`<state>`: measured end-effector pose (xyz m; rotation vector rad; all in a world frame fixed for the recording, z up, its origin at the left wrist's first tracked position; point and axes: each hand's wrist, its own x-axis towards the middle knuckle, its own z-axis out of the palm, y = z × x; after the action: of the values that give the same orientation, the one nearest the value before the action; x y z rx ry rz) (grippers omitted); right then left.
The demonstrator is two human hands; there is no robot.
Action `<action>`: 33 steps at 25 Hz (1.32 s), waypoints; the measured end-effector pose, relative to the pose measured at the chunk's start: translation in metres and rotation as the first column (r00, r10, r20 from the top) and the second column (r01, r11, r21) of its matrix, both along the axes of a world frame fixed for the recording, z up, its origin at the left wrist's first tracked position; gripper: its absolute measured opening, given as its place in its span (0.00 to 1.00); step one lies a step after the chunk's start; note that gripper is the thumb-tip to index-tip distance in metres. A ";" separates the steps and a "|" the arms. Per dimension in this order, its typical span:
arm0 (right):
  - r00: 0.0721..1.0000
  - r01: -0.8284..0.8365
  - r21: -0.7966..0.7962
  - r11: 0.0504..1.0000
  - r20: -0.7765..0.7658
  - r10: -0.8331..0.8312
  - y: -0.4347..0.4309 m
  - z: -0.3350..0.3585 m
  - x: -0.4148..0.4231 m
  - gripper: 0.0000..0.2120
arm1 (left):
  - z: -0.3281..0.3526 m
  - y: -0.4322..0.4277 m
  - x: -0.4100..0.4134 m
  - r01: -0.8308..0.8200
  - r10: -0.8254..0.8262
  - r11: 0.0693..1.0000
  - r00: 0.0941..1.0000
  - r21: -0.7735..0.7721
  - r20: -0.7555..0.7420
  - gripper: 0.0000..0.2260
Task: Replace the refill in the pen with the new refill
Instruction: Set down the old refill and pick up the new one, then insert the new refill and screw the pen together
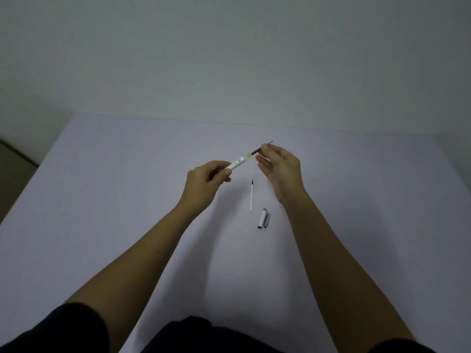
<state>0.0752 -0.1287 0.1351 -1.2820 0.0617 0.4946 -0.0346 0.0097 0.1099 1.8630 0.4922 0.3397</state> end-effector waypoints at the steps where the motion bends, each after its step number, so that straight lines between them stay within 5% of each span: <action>1: 1.000 -0.014 -0.034 0.999 0.004 0.014 0.000 -0.001 -0.001 0.01 | 0.000 0.000 0.001 0.002 -0.002 1.000 1.000 0.002 0.001 0.06; 11: 0.965 -0.210 -0.319 0.924 0.081 0.248 -0.014 -0.032 0.011 0.09 | -0.006 0.001 0.005 0.000 0.000 1.000 1.000 -0.005 0.018 0.05; 12: 0.948 -0.178 -0.467 0.866 0.154 0.278 -0.019 -0.041 0.014 0.09 | -0.007 0.001 0.006 0.000 0.000 1.000 1.000 -0.017 0.017 0.05; 14: 0.822 -0.100 -0.809 0.579 0.261 0.506 -0.035 -0.065 0.018 0.11 | -0.009 0.002 0.006 -0.002 0.002 0.999 1.000 -0.032 0.012 0.04; 17: 0.611 -0.101 -0.978 0.181 0.083 0.787 -0.052 -0.100 0.012 0.21 | -0.013 0.003 0.005 -0.002 0.002 0.999 1.000 -0.034 0.000 0.04; 21: 0.548 -0.026 -1.000 0.017 0.000 0.836 -0.054 -0.123 0.002 0.25 | -0.018 0.005 0.004 -0.001 0.000 0.999 1.000 -0.043 -0.024 0.04; 33: 0.638 -0.160 -0.982 0.101 -0.025 0.769 -0.053 -0.137 -0.001 0.24 | -0.024 0.007 0.004 -0.002 0.001 0.999 0.999 -0.034 -0.045 0.04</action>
<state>0.0740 -0.1819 -0.0019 -2.7088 -0.7240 0.7159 -0.0301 0.0170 0.0857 1.8406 0.5268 0.2899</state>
